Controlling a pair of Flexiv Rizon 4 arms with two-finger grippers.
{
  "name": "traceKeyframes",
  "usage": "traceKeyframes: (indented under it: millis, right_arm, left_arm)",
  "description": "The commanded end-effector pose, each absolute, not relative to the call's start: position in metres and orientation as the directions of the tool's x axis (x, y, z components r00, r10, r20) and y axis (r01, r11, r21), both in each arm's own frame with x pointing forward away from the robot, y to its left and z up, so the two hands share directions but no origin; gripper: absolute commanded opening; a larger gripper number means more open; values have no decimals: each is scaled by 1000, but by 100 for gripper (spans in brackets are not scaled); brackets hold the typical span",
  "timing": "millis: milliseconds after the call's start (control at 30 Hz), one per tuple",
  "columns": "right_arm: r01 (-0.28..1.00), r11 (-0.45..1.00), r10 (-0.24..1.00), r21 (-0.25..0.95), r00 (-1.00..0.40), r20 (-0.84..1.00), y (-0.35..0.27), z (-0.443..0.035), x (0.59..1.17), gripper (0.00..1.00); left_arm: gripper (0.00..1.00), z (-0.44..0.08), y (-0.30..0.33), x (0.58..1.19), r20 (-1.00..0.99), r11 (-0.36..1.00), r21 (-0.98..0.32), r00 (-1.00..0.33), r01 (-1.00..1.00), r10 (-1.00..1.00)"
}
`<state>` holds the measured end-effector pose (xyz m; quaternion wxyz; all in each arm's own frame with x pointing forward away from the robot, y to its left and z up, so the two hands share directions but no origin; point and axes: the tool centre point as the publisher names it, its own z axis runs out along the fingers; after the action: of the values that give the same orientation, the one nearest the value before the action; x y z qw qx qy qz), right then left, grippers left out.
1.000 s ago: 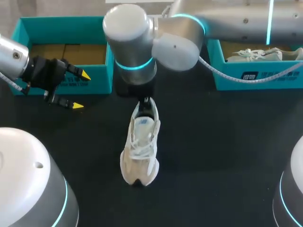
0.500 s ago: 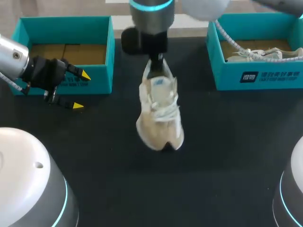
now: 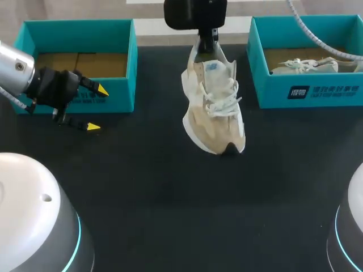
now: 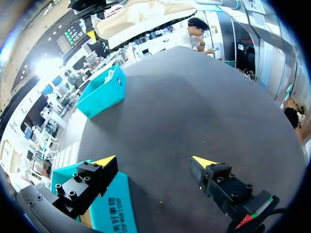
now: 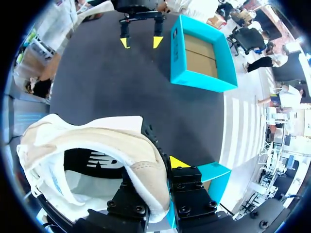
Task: Take the shoe out of the shoebox, open the shoe tongue, remove and reinsert the insole, then place the shoe into the shoebox
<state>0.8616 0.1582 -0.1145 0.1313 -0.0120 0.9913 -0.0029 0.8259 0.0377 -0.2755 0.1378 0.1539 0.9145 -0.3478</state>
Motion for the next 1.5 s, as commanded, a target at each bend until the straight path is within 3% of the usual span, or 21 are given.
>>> traceKeyframes:
  millis: [33, 367, 533, 1033, 1167, 1233, 1500]
  right_arm:
    - [-25, 1000, -24, -2, -964, -265, 156, -115, 859, 0]
    - [-34, 999, -31, 7, -967, -254, 153, -119, 861, 0]
    - [-57, 996, -37, 73, -966, -255, 121, -121, 881, 0]
    - [-144, 986, -117, 87, -959, -258, 4, -122, 976, 0]
    - [-125, 990, -102, 65, -953, -286, -19, -123, 991, 0]
    - [-44, 998, -28, 43, -945, -327, -26, -120, 994, 0]
    - [-44, 998, -28, 43, -945, -327, -26, -120, 994, 0]
  left_arm:
    - [100, -276, 37, 826, -358, 713, -591, -915, 377, 187]
    - [100, -276, 37, 826, -358, 713, -591, -915, 377, 187]
    - [100, -276, 37, 826, -358, 713, -591, -915, 377, 187]
    - [100, -276, 37, 826, -358, 713, -591, -915, 377, 187]
    - [100, -276, 37, 826, -358, 713, -591, -915, 377, 187]
    - [100, -276, 37, 826, -358, 713, -591, -915, 377, 187]
    - [100, -276, 37, 826, -358, 713, -591, -915, 377, 187]
